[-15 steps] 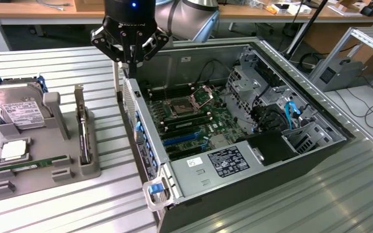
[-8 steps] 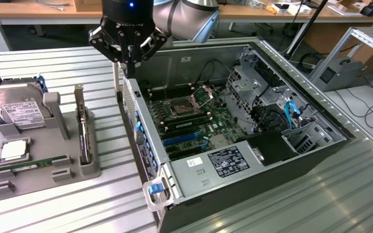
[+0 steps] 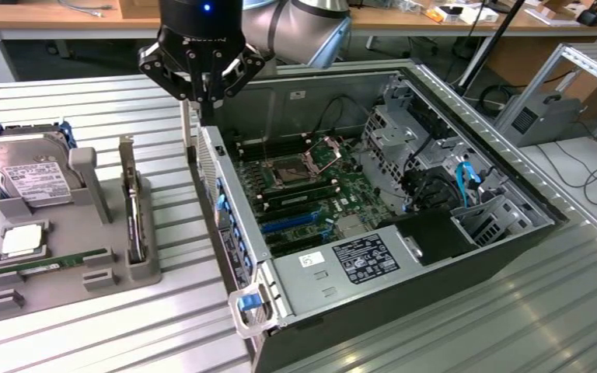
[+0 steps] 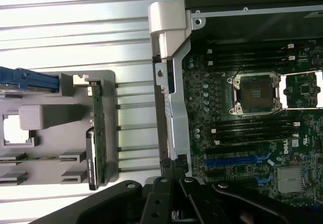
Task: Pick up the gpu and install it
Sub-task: 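Reach for the gpu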
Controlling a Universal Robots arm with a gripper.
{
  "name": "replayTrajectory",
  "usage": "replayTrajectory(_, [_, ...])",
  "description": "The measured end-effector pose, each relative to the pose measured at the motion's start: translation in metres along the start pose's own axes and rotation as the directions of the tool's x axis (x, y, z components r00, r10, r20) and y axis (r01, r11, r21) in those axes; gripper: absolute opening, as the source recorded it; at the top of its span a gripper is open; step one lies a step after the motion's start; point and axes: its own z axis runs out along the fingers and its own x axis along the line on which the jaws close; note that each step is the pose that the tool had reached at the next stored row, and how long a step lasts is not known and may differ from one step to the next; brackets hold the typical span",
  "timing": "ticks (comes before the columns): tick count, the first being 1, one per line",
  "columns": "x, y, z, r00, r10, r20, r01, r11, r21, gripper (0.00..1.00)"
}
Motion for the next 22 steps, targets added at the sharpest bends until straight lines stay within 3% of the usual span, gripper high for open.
replayTrajectory(22, [0.012,-0.0009,-0.0003,1.0000,0.000,0.0000,0.000,1.0000,0.0000,0.11])
